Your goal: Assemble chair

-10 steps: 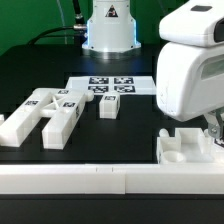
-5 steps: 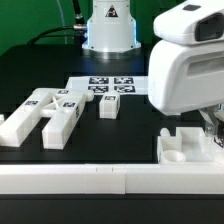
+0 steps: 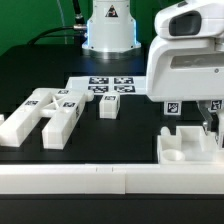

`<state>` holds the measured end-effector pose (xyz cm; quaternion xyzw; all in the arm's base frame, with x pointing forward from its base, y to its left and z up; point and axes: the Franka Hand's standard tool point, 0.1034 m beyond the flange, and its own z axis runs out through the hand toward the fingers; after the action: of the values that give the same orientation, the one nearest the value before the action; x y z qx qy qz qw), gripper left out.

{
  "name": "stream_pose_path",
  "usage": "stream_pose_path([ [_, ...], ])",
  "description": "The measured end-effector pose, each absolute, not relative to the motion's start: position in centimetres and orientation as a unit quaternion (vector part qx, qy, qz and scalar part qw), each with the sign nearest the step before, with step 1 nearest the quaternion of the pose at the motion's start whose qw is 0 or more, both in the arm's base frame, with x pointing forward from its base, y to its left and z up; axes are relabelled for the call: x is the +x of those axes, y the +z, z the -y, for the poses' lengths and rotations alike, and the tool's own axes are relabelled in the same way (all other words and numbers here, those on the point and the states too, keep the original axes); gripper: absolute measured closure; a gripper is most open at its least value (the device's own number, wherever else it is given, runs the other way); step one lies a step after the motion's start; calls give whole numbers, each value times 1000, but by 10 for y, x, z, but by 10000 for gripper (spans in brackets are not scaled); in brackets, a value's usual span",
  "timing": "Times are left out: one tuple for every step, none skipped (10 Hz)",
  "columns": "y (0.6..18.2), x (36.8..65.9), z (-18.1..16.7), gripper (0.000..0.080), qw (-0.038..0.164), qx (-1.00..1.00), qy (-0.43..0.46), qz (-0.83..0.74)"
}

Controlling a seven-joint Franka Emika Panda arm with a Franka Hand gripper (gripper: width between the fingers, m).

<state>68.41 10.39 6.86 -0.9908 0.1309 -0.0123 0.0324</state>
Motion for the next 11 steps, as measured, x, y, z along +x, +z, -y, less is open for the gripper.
stream_pose_path([
  [68, 683, -101, 511, 29, -982, -8, -187],
  [68, 682, -98, 509, 24, -974, -6, -223],
  [68, 682, -94, 509, 18, -968, -5, -249],
  [68, 681, -89, 508, 11, -960, -4, -279],
  [69, 681, -87, 508, 9, -955, -4, -296],
  [68, 681, -85, 453, 8, -953, -4, -303],
  [68, 681, -86, 453, 8, -954, -4, -300],
  [68, 681, -86, 243, 8, -954, -4, -299],
  [76, 683, -87, 179, 11, -961, -8, -276],
  [86, 680, -86, 158, 12, -970, -11, -243],
  [96, 671, -83, 152, 13, -976, -9, -217],
])
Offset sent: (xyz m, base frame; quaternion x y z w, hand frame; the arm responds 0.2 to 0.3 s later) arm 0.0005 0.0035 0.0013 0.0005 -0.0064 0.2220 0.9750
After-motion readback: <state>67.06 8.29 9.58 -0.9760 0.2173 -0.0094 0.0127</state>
